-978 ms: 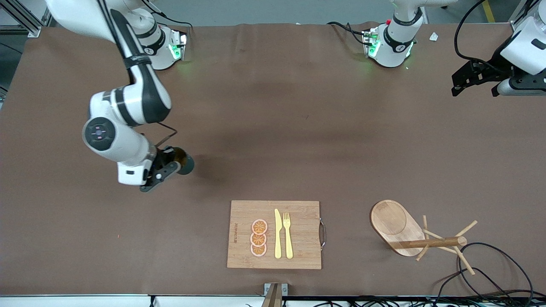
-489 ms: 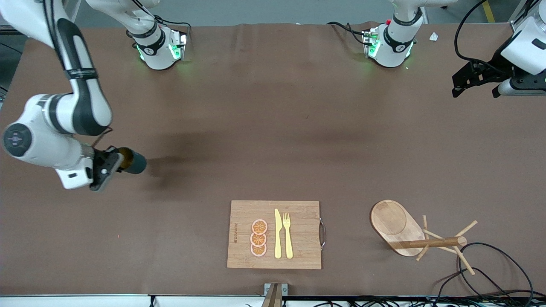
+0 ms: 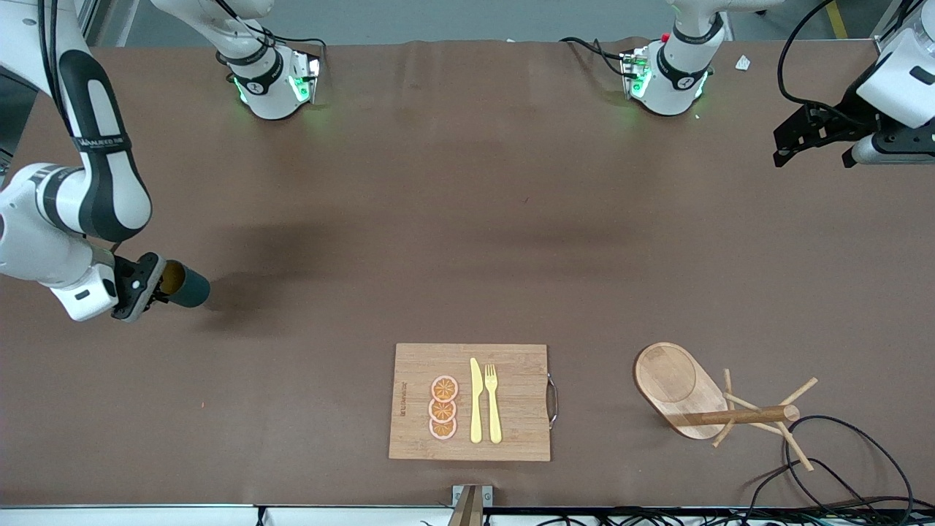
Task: Transfer cup from left to right arm and place
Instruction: 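Carry the teal mug away from the cutting board with the right gripper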
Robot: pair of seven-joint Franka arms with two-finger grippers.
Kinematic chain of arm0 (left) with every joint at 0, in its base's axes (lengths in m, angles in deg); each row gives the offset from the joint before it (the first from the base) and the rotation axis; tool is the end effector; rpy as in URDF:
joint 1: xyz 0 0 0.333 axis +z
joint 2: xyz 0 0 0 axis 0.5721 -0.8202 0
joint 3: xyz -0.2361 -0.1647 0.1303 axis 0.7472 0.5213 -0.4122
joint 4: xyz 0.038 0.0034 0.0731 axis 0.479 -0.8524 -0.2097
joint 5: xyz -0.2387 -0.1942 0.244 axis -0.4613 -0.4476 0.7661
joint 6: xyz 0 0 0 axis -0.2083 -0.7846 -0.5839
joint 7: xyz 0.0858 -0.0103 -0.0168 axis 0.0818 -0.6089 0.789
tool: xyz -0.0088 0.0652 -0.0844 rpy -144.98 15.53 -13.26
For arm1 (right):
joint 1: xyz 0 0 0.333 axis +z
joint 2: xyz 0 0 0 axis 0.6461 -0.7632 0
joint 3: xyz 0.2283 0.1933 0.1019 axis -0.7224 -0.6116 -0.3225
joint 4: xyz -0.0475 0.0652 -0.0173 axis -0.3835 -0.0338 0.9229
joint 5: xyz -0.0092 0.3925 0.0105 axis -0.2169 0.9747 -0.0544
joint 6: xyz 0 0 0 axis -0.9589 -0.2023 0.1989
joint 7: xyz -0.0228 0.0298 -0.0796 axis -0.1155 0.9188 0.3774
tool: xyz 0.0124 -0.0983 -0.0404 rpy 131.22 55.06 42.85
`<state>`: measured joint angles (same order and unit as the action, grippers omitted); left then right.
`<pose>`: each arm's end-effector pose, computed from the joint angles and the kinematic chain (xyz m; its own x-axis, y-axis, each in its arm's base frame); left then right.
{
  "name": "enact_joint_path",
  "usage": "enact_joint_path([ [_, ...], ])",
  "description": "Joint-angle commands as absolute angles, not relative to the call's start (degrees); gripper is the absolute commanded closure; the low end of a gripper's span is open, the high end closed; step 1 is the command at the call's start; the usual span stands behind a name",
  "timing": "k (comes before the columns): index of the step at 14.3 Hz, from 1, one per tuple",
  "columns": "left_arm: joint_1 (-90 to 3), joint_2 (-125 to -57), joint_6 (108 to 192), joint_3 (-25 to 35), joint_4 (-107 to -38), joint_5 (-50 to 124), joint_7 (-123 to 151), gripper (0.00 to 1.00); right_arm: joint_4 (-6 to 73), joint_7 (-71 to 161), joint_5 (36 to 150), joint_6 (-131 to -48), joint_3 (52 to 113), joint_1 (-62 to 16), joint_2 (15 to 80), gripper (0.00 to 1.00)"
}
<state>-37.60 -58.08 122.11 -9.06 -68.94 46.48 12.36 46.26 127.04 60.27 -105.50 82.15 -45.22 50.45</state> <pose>0.5072 -0.0641 0.6475 0.9990 -0.0398 0.0210 -0.0395 -0.9991 -0.0121 0.6077 -0.1025 0.2961 0.2674 0.9633 0.0231 0.9636 -0.2672 -0.0122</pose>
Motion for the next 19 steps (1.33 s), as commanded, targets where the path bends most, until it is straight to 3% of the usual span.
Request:
enact_joint_path([
  [1,-37.2,-58.1,122.4,-8.8,-68.5,47.6,11.8,0.0,46.8,127.6,59.3,-108.2,81.2,-44.6,48.7,1.0],
  [7,-37.2,-58.1,122.5,-8.8,-68.6,47.7,11.7,0.0,46.8,127.2,59.4,-109.9,81.2,-43.2,46.8,0.99],
  [8,-37.3,-58.1,122.5,-8.8,-68.6,47.7,11.7,0.0,46.8,127.2,59.4,-109.9,81.2,-43.2,46.7,0.96],
  [9,-37.3,-58.1,122.5,-8.8,-68.6,47.7,11.7,0.0,46.9,127.1,59.4,-110.0,81.2,-43.2,46.7,0.85],
  [11,-37.3,-58.0,122.2,-8.8,-68.5,47.7,11.6,0.0,46.8,126.9,59.4,-109.3,81.1,-43.2,46.7,0.07],
  [12,-37.2,-57.9,122.1,-8.8,-68.5,47.7,11.4,0.0,46.8,126.8,59.4,-109.1,81.1,-43.2,46.8,0.0],
  [15,-37.3,-58.1,122.1,-8.8,-67.4,47.7,11.4,0.0,45.9,122.2,59.5,-105.2,81.1,-43.2,47.6,0.0],
  [19,-37.5,-58.3,122.0,-8.8,-67.4,47.7,11.5,0.0,41.9,104.3,59.4,-91.4,81.0,-43.0,52.0,0.0],
])
